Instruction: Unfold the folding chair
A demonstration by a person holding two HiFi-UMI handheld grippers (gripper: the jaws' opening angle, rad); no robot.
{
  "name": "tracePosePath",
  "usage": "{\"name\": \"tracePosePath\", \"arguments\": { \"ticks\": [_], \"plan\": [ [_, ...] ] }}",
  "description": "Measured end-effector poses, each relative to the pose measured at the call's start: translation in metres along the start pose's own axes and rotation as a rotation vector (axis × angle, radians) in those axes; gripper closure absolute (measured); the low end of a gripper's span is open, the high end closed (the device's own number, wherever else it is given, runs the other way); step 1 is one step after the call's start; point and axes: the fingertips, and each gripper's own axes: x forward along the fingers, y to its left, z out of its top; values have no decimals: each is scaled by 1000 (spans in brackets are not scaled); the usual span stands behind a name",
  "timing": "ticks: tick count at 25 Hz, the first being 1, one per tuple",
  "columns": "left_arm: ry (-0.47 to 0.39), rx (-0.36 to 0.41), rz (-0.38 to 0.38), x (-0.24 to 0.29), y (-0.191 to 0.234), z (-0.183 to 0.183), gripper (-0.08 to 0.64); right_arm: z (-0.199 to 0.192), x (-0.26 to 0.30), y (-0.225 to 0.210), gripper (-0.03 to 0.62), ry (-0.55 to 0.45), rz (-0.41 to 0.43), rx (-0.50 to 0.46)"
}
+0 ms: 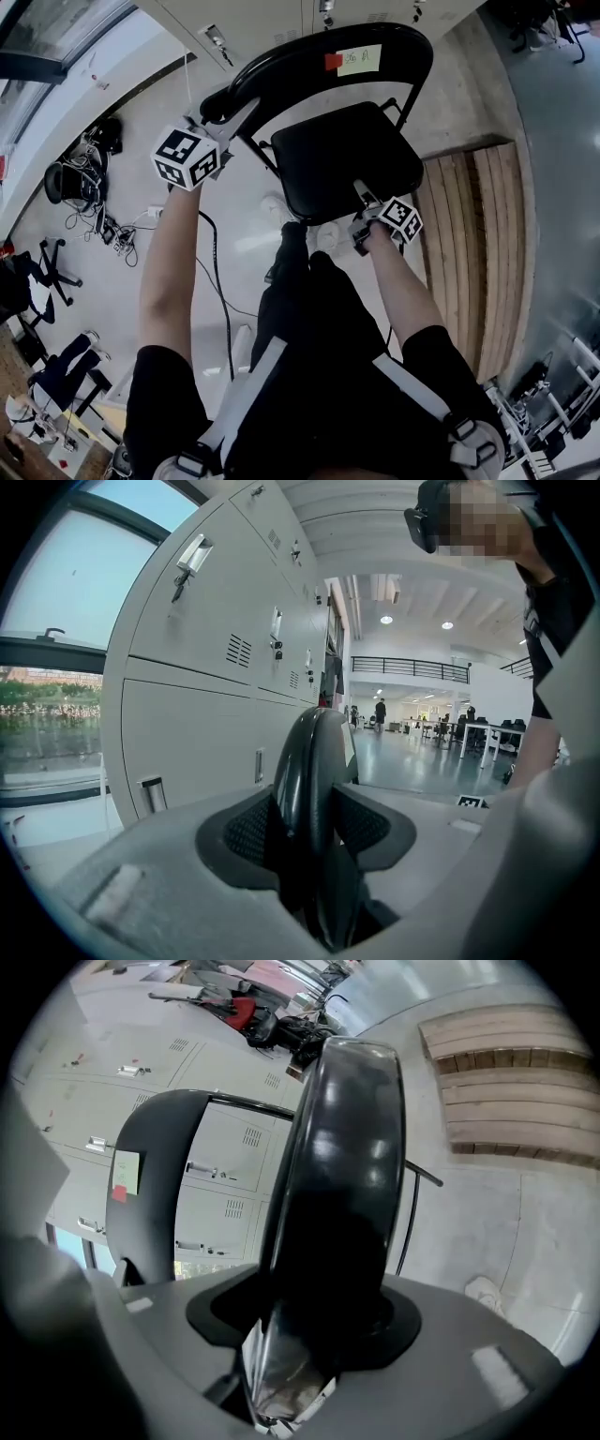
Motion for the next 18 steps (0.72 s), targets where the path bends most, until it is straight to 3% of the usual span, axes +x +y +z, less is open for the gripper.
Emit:
{"name": "tracePosePath", "arguments": {
  "ticks": [9,18],
  "plan": [
    [-34,-3,-13,-6,-19,-16,377,-20,-16,-58,344,24,-12,44],
    [-53,-29,-27,4,-12,-30,377,-22,-16,-96,333,-38,9,45]
  ]
}}
